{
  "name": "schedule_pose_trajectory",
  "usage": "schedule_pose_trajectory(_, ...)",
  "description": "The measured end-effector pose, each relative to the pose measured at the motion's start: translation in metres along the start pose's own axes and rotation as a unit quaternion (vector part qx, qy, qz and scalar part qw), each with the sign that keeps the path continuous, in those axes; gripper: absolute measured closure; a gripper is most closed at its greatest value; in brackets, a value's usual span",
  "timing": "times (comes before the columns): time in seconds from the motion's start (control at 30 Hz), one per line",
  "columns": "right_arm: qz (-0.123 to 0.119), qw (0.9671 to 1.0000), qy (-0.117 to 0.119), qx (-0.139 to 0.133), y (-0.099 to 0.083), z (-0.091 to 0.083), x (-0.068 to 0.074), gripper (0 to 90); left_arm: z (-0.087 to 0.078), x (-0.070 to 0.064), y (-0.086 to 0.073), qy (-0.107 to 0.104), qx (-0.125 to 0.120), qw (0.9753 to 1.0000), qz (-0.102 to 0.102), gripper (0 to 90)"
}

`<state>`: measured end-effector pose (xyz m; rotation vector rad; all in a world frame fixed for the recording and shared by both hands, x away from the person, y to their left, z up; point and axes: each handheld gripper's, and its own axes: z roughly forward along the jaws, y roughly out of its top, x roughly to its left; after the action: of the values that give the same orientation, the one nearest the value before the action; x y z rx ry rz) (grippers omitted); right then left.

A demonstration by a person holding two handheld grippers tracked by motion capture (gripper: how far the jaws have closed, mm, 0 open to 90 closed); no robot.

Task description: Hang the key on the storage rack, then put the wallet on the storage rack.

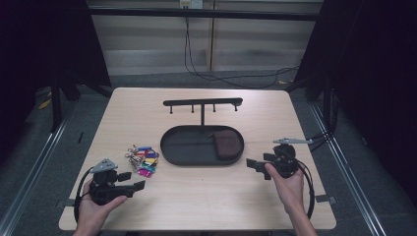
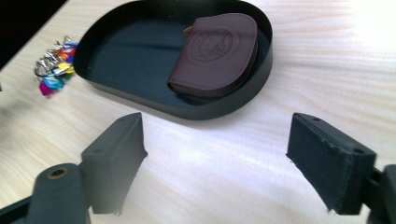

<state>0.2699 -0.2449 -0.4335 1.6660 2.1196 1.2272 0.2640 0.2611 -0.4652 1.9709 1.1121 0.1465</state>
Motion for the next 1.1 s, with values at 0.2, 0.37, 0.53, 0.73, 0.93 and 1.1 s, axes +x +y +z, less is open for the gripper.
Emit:
schedule_pose_trajectory(0.2,-0.019,0.9994,-0.027,0.004,-0.023,-0.011,0.006,20.8,0.000,0.000,0.002,-0.003,0.008,0.9999,0.008,27.3)
schedule_pose_trajectory(0.37,-0.019,0.9994,-0.026,-0.012,-0.034,-0.016,0.007,24.4,0.002,-0.002,0.004,0.002,0.020,0.9996,0.018,28.5)
schedule_pose_trajectory(0.53,-0.009,0.9989,-0.037,-0.026,-0.045,-0.020,0.006,25.2,-0.005,-0.002,0.011,0.009,0.011,0.9998,0.016,33.5)
schedule_pose_trajectory(0.73,-0.007,0.9991,-0.037,-0.021,-0.054,-0.021,0.006,27.7,-0.011,-0.008,0.023,0.032,0.012,0.9989,0.031,36.5)
schedule_pose_trajectory(0.93,-0.004,0.9995,-0.030,-0.012,-0.057,-0.017,0.010,27.7,-0.007,-0.012,0.037,0.020,0.026,0.9973,0.066,57.9)
schedule_pose_trajectory(1.1,-0.004,0.9994,-0.031,-0.011,-0.058,-0.018,0.008,27.7,0.011,-0.011,0.053,0.005,0.087,0.9936,0.073,62.9)
